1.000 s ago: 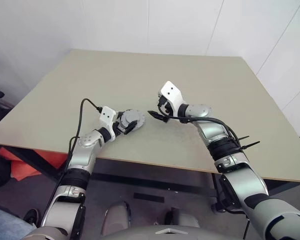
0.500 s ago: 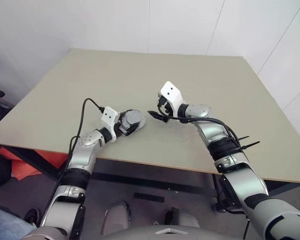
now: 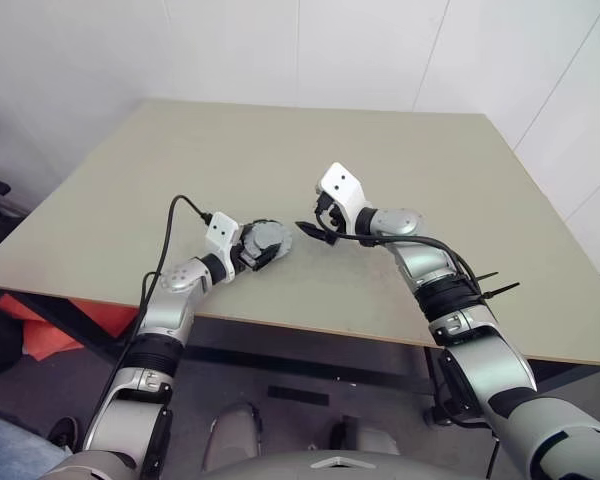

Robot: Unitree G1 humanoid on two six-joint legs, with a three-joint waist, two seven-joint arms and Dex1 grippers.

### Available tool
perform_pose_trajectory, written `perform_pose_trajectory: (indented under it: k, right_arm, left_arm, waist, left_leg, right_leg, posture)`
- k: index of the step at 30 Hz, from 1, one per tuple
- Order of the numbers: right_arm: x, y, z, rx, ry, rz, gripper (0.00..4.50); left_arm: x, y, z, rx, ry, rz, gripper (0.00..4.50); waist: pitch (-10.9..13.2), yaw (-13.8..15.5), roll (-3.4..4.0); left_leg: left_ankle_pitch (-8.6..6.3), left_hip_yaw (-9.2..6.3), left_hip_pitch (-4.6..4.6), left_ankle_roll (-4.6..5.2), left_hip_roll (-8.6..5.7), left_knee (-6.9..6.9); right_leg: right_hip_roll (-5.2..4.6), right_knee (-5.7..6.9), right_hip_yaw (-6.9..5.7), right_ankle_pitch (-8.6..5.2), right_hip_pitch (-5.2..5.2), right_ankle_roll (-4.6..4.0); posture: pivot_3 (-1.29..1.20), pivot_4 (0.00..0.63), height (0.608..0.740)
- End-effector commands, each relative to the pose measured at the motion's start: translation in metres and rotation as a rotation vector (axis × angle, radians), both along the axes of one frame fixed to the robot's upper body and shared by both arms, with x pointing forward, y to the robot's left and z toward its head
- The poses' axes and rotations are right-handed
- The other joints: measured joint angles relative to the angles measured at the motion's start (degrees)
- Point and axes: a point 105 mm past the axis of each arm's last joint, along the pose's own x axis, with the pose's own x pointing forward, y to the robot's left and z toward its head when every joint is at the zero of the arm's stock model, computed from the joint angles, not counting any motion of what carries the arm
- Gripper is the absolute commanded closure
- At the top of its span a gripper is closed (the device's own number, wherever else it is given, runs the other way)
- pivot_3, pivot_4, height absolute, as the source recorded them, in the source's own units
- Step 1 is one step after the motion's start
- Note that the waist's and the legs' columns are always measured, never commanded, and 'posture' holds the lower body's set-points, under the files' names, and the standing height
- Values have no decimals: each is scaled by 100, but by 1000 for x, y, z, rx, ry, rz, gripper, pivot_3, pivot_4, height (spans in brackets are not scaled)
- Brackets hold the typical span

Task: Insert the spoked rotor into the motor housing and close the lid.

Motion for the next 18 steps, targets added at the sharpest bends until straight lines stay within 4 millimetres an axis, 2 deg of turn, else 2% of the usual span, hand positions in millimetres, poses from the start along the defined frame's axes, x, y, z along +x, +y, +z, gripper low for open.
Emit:
perform_pose_trajectory:
  k: [1, 2, 6, 18]
  right_arm:
    - [0, 5, 14, 10, -56, 24, 0]
    - [0, 5, 14, 11, -56, 24, 0]
    - [0, 5, 15, 13, -59, 24, 0]
    - [1, 5, 15, 9, -62, 21, 0]
  left_arm:
    - [-6, -7, -16, 11, 72, -34, 17]
    - [-6, -7, -16, 12, 72, -33, 418]
    - [-7, -8, -16, 22, 75, -40, 1403]
    - [-3, -4, -13, 17, 46, -2, 1403]
  waist:
    - [0, 0, 0]
    - [0, 1, 0]
    - [-2, 0, 2]
    - [-3, -8, 4]
  left_leg:
    - [0, 0, 2, 0, 0, 0]
    - [0, 0, 4, 0, -1, 0]
    - [0, 0, 8, 0, -1, 0]
    - [-1, 0, 23, 0, -2, -5]
  right_leg:
    - [0, 0, 1, 0, 2, 0]
    - [0, 0, 2, 0, 5, 0]
    - [0, -2, 2, 0, 9, 0]
    - [0, -24, 4, -1, 25, 3]
  posture:
    - [0, 0, 740]
    - [0, 0, 740]
    - [0, 0, 740]
    - [0, 0, 740]
